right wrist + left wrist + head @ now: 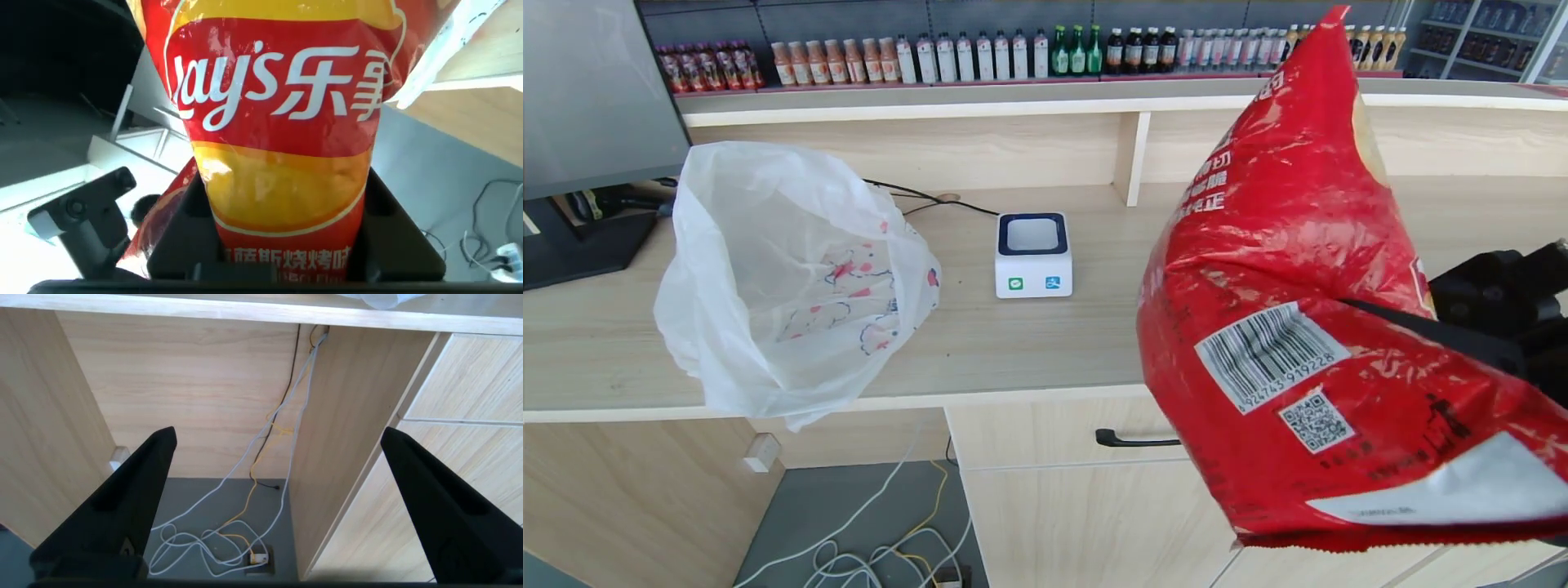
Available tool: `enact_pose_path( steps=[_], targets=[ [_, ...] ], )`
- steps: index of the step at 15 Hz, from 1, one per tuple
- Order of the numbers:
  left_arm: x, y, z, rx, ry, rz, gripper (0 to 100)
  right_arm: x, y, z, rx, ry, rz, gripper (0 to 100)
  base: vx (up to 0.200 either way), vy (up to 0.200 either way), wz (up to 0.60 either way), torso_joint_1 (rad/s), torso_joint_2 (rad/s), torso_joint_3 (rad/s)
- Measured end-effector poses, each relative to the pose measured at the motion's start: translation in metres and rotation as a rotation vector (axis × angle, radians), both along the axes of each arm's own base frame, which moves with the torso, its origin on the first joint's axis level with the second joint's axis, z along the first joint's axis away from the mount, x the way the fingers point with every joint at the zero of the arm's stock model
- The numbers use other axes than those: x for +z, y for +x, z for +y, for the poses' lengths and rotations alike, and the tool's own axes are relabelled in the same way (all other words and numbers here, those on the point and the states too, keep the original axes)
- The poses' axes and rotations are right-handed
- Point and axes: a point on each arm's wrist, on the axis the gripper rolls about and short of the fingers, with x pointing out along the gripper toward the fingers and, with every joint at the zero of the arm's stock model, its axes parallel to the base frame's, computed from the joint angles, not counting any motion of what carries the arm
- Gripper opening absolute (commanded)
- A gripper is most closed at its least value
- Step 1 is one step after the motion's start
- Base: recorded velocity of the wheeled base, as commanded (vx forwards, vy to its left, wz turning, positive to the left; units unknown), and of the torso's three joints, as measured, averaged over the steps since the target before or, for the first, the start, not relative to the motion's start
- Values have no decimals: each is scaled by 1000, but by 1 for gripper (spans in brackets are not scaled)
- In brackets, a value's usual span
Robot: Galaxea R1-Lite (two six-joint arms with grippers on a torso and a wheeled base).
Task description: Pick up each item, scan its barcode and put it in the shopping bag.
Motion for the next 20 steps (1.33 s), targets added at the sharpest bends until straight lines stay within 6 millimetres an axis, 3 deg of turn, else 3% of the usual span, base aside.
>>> enact_pose_path(
  steps=[7, 10, 12, 17, 20],
  targets=[
    [0, 0, 0, 0, 0, 0, 100, -32, 10, -35, -377, -336, -419, 0, 0, 0, 0, 0, 0, 0],
    [0, 0, 0, 0, 2, 0, 100, -45, 5, -53, -558, -567, -703, 0, 0, 0, 0, 0, 0, 0],
    [0, 0, 0, 0, 2, 0, 100, -48, 6, -66, -771, -724, -782, 0, 0, 0, 0, 0, 0, 0],
    [0, 0, 0, 0, 2, 0, 100, -28, 8, -80, -1268, -896, -766, 0, 0, 0, 0, 0, 0, 0],
    [0, 0, 0, 0, 2, 0, 100, -8, 14, -80, -1369, -881, -827, 0, 0, 0, 0, 0, 0, 0]
  ],
)
